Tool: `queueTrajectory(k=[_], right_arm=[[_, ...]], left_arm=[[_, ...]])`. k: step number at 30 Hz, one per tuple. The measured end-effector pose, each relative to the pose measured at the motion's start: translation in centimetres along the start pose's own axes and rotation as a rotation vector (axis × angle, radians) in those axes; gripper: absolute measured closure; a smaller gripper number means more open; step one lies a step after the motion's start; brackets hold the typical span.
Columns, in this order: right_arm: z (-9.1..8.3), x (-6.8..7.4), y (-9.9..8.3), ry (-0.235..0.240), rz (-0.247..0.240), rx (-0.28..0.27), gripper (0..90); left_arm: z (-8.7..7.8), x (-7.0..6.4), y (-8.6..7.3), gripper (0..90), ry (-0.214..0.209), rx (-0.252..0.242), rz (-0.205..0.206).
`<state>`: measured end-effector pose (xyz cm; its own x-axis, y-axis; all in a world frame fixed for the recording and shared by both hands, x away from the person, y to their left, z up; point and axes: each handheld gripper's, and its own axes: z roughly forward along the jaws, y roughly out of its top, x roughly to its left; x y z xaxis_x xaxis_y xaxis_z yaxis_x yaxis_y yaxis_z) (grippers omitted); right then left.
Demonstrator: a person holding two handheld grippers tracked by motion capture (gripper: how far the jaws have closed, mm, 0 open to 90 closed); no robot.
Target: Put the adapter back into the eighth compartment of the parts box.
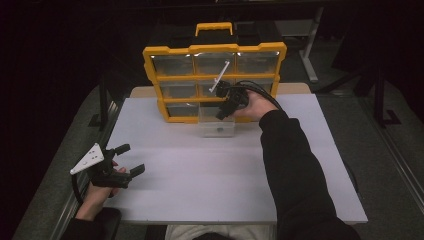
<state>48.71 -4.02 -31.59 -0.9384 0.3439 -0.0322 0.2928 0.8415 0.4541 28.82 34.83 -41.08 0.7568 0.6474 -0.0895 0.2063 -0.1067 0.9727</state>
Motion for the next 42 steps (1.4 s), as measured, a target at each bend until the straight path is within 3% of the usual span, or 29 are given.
queueTrajectory(k=[7,18,42], right_arm=[[-0.8,0.1,-0.5,0.007,0.025,-0.012,36.9],[-1.9,0.5,-1.4,-0.001,0.054,0.003,19.4],[-3.4,1.9,-4.5,-0.029,0.108,-0.043,1.1]], left_arm=[[-0.1,0.1,0.0,0.0,-0.002,-0.011,-0.014],[-0.1,0.1,0.0,0.0,-0.006,-0.011,-0.015],[0.0,0.1,0.0,0.0,-0.006,-0.014,-0.024]])
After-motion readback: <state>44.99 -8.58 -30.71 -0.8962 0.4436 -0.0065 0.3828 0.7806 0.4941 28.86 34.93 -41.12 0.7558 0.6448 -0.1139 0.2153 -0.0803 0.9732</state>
